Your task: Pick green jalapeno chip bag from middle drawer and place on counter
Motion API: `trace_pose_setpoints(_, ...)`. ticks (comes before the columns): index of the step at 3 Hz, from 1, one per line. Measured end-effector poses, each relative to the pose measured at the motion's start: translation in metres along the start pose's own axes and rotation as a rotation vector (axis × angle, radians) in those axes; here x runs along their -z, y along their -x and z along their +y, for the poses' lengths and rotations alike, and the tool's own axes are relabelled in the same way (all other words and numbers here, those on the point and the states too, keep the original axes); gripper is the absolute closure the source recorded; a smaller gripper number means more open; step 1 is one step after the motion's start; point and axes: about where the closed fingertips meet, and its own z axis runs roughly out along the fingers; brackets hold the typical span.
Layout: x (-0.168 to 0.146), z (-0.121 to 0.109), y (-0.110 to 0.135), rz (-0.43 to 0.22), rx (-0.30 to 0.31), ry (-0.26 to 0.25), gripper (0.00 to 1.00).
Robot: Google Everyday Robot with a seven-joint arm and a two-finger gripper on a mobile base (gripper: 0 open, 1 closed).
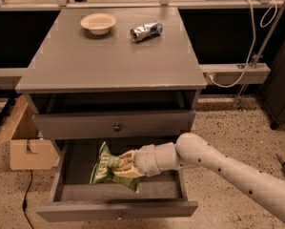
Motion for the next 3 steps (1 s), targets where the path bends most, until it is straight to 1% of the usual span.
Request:
trace_pose_setpoints(1,0.000,-0.001,-0.002,0.003,-0.002,-0.005,1.00)
trace_pose_setpoints(2,0.028,-0.003,0.033,-0.019,0.063,-0.040,1.00)
trace_pose_setpoints(3,0.083,-0.011,0.117,-0.018,0.195,-0.108,1.00)
